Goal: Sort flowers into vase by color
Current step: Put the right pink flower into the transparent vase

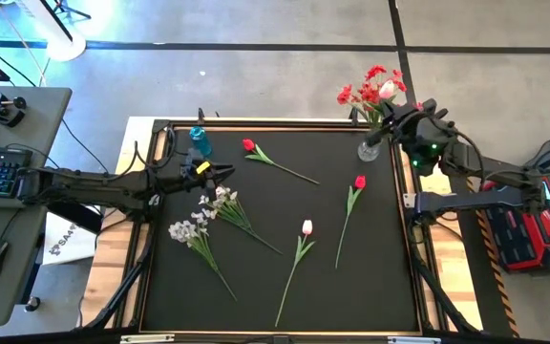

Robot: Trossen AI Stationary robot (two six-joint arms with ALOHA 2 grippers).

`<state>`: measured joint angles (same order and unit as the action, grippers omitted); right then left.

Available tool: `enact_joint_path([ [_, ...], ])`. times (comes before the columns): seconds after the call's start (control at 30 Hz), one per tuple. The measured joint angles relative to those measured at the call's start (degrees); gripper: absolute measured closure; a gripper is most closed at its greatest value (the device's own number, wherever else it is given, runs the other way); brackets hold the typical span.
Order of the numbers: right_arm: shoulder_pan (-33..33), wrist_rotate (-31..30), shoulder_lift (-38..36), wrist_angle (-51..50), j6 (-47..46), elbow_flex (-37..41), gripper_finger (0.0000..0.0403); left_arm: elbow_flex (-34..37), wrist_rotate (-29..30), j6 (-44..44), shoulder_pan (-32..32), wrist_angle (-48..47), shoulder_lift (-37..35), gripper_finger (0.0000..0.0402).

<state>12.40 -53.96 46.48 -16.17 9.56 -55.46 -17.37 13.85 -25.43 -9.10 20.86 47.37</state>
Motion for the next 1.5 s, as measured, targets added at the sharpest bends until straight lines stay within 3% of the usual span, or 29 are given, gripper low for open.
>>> enact_joint_path([
  [0.3, 2.4, 0.1, 1.0, -10.8, -13.2, 0.0, 0.0402, 0.0, 0.0, 0.0, 0.0, 0.0, 0.0, 0.0328],
  [0.9, 9.7, 3.2, 4.5, -12.9, -24.0, 0.0, 0.0386, 0.0, 0.0, -2.9, 0.0, -0.1, 0.0, 0.0328],
  [1.3, 11.7, 7.0, 4.5, -14.5, -28.0, 0.0, 0.0266, 0.0, 0.0, -3.9, 0.0, -3.0, 0.0, 0.0328],
  [1.5, 11.7, 9.3, 4.5, -17.5, -36.1, 0.0, 0.0239, 0.0, 0.0, -6.0, 0.0, -5.6, 0.0, 0.0328],
])
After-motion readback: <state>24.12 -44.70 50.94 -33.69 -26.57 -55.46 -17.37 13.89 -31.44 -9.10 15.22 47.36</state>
